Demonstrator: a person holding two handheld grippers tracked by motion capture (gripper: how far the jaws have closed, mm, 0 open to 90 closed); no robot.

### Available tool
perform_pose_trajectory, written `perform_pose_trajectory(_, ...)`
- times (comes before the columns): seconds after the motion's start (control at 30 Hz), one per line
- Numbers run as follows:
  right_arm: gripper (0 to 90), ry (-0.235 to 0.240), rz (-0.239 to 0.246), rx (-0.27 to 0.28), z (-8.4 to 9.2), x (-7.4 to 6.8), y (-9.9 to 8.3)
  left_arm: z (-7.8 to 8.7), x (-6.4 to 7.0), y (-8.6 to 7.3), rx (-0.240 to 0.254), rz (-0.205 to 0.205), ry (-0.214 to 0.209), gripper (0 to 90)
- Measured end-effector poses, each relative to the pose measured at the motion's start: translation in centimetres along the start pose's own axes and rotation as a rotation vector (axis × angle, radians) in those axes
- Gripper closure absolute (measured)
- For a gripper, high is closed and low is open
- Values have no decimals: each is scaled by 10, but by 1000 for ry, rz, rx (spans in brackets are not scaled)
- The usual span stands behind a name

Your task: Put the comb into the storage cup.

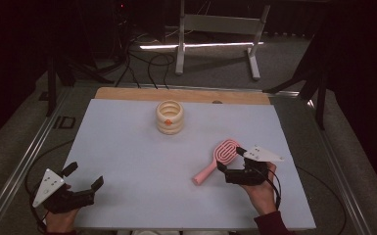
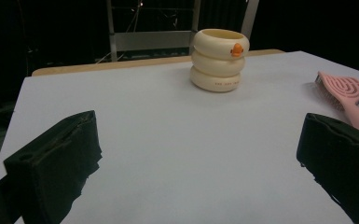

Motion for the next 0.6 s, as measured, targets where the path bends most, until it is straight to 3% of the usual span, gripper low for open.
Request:
perform_pose_trajectory(0.37, 152, 30, 14, -63, -32, -15, 13, 0, -1, 0, 1, -2, 0, 2)
perform_pose_trajectory(0.53, 251, 36, -4, -91, -47, -21, 11, 0, -1, -1, 4, 3, 2, 2)
perform_pose_trajectory(0.6, 329, 21, 2, -110, -53, -22, 9, 1, -1, -1, 5, 3, 2, 2)
Point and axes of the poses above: each handheld gripper's, and its own axes: z roughly backward along the jaws, y roughly out of its top, x roughly to its right, the point moved 5 cm from there along -z, roughly forward along the jaws, and after that the axes turned 6 degrees about x, right-handed, at the moved point
